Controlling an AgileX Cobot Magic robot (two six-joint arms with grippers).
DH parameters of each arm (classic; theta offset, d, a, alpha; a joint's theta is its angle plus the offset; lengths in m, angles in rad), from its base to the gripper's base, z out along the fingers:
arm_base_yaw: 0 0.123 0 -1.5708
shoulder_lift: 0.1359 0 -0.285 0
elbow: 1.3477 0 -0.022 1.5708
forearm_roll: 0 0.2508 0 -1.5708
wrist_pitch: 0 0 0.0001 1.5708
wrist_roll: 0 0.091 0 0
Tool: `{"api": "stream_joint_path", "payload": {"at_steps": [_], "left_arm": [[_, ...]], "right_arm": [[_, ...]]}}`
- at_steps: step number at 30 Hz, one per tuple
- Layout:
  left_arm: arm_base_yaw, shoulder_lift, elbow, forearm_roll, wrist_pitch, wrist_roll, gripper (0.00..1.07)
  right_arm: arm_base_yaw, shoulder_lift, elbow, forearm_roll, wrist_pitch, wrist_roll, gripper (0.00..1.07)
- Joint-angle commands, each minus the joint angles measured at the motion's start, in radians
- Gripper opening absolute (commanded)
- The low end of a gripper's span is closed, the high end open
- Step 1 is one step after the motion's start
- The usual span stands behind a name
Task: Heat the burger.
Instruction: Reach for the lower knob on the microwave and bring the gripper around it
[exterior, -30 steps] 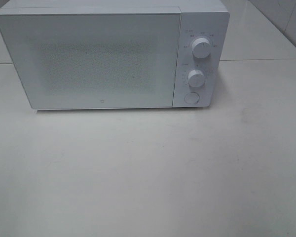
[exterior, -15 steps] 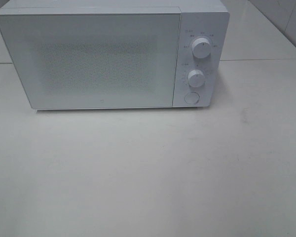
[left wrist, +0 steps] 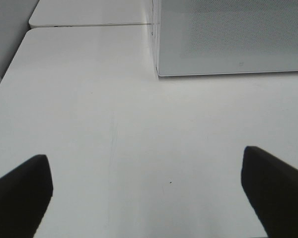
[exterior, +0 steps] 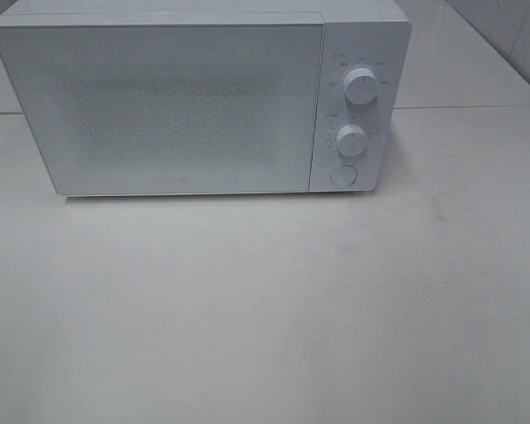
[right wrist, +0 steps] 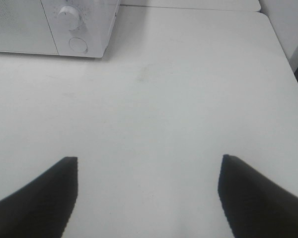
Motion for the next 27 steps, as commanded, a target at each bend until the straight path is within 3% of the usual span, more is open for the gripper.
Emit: {"api": "stream_joint_path", "payload": {"at_steps": [1,27], "left_arm": [[0.004,-0.023,0.004,-0.003,-0.003,0.003,0.98],[0.004,-0.023,0.004,-0.003,-0.003,0.003,0.98]], "right_arm": [[-0.006,-0.018,-0.001,0.001,-0.007,0.001,0.75],[-0.006,-0.006,-0.010,-0.003,-0.016,0.004,0.75]]}}
